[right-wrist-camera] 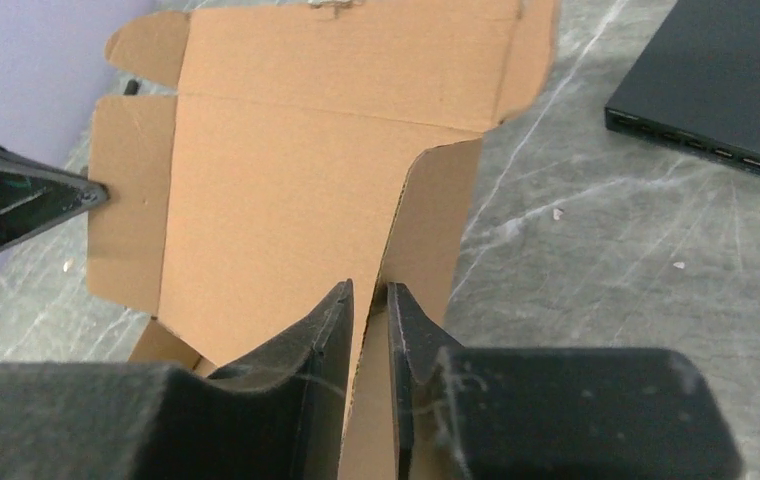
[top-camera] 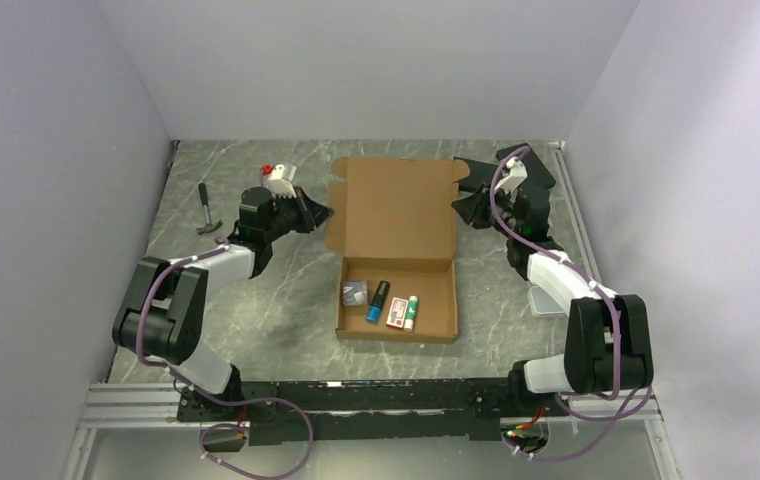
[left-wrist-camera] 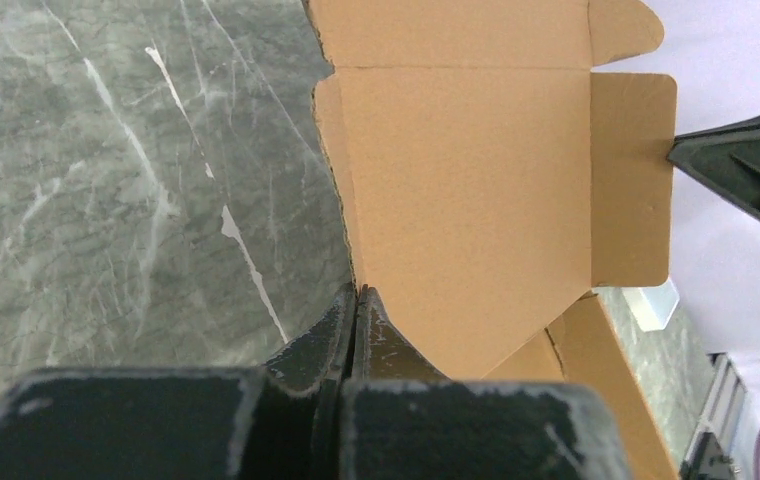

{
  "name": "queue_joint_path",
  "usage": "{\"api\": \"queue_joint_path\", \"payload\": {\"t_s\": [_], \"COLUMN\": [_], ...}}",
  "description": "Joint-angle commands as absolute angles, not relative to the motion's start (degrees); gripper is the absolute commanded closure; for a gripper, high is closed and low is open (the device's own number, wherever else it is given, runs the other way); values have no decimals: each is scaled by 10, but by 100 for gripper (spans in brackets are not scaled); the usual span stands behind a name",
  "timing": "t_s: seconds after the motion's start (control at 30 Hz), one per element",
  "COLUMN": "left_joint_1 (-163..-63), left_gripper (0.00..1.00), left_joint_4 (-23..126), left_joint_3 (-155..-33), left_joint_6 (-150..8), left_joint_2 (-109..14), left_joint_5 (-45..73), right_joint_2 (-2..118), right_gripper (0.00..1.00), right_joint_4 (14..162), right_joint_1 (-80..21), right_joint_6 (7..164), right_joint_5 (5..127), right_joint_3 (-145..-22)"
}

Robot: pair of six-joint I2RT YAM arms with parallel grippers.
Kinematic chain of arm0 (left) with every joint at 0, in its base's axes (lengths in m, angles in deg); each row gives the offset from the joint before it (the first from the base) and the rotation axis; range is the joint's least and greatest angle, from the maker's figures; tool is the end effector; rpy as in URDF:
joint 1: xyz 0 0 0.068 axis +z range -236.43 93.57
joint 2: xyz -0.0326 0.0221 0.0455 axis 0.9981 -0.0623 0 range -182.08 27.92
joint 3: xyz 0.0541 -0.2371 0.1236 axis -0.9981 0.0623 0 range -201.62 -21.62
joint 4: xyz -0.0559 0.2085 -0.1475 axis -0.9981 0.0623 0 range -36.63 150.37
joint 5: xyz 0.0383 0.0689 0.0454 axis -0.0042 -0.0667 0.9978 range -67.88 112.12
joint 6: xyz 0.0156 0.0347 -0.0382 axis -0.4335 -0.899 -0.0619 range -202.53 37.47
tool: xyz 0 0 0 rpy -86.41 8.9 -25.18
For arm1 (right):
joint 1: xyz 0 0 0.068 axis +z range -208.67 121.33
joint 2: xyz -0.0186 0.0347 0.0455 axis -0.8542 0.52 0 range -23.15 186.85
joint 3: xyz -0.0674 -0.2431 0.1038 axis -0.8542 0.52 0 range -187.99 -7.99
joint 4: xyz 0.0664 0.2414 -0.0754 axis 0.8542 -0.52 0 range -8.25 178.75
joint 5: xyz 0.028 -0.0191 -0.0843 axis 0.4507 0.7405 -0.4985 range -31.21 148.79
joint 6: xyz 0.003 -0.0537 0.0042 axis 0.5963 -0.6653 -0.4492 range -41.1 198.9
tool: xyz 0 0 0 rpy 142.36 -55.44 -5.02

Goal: Fold the paper box

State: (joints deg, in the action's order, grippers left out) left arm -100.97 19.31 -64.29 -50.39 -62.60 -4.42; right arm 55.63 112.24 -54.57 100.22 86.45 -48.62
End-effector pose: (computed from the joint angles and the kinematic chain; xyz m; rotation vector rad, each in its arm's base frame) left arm 0.3194 -0.0993 0.2109 0.0557 1.8993 -0.9852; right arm 0.2985 0.0380 0.2415 -0.0698 1.8607 0.7501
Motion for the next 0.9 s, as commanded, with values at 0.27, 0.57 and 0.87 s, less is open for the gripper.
{"api": "queue_joint_path", "payload": {"t_s": [0.27,0.57,0.87], "left_joint_1": [-1046,-1072,-1104], "left_gripper": [100,100,100], "left_joint_4": [170,167,166], "left_joint_3": [-581,-564,-553], "left_joint_6": [-632,-714,-791], "left_joint_2": [-549,-513,-488], "left_joint_5": [4,37,52], "right_joint_2": [477,502,704], "right_gripper": [51,6,1], "right_joint_4": [885,525,339], "right_joint_1": [-582,-644,-564], "right_joint_6": [712,430,407], "right_joint_5": [1084,1199,1139], "right_joint_3": [-566,-804,-1106]}}
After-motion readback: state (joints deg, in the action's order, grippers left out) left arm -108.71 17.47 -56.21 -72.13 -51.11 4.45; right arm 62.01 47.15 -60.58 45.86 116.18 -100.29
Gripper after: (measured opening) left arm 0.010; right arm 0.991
